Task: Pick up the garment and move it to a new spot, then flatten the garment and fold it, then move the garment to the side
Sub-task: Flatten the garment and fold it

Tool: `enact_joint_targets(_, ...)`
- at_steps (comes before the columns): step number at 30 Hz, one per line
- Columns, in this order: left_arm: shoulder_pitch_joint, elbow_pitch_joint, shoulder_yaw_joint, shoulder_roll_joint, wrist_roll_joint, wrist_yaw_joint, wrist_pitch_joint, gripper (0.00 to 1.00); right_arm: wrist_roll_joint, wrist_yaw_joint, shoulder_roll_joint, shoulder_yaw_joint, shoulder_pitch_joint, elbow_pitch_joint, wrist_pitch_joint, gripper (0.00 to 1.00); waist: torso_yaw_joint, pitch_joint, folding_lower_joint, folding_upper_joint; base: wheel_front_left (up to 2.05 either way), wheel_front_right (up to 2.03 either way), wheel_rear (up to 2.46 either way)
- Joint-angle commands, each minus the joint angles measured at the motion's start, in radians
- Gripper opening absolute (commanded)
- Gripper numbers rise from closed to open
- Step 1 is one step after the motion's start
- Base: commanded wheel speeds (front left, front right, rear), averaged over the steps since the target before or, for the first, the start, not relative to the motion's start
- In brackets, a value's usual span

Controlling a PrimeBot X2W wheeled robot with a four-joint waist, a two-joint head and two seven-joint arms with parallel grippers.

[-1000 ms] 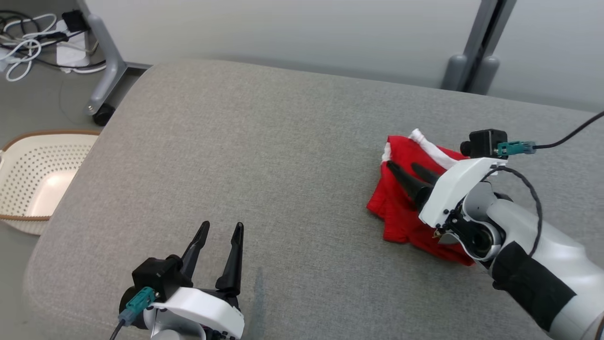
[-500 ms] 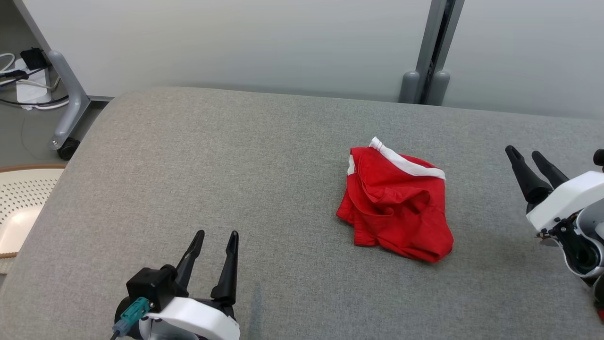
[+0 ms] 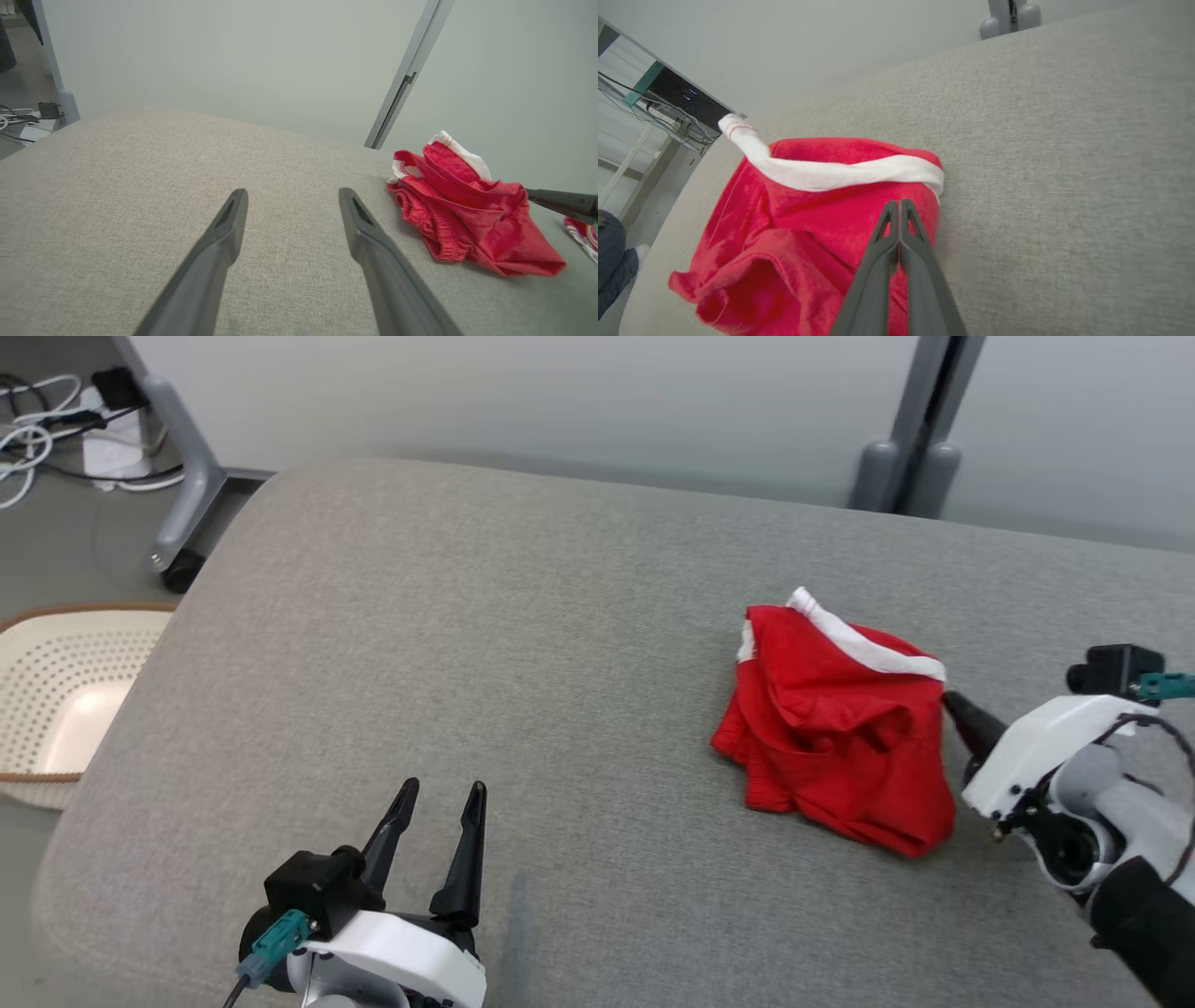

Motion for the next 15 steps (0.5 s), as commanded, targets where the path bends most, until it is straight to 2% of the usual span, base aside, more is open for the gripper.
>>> enact_joint_targets(1,-0.016,0.007,-0.001,-0.001,0.003,-0.005,-0.001,1.00,-0.002,0.000,0.013,0.012,-0.004,0.006,0.016,0.00,0.030,0.016,0.0000,0.0000,0.00,0.00,0.00)
enact_joint_targets(9,-0.010,0.030,0.006,-0.008,-0.004,-0.009,-0.004,1.00,-0.038,0.000,0.097,0.081,0.050,-0.077,-0.001,0.00,0.066,0.011,0.0000,0.0000,0.00,0.00,0.00)
enact_joint_targets(12,-0.002,0.033,0.011,-0.009,-0.004,-0.005,-0.004,1.00,-0.058,0.000,0.130,0.121,0.071,-0.118,-0.005,0.00,0.056,0.000,0.0000,0.0000,0.00,0.00,0.00)
enact_joint_targets(15,0.000,0.031,0.011,-0.006,0.001,-0.007,-0.005,1.00,-0.074,0.000,0.137,0.142,0.074,-0.159,-0.025,0.00,0.032,-0.010,0.0000,0.0000,0.00,0.00,0.00)
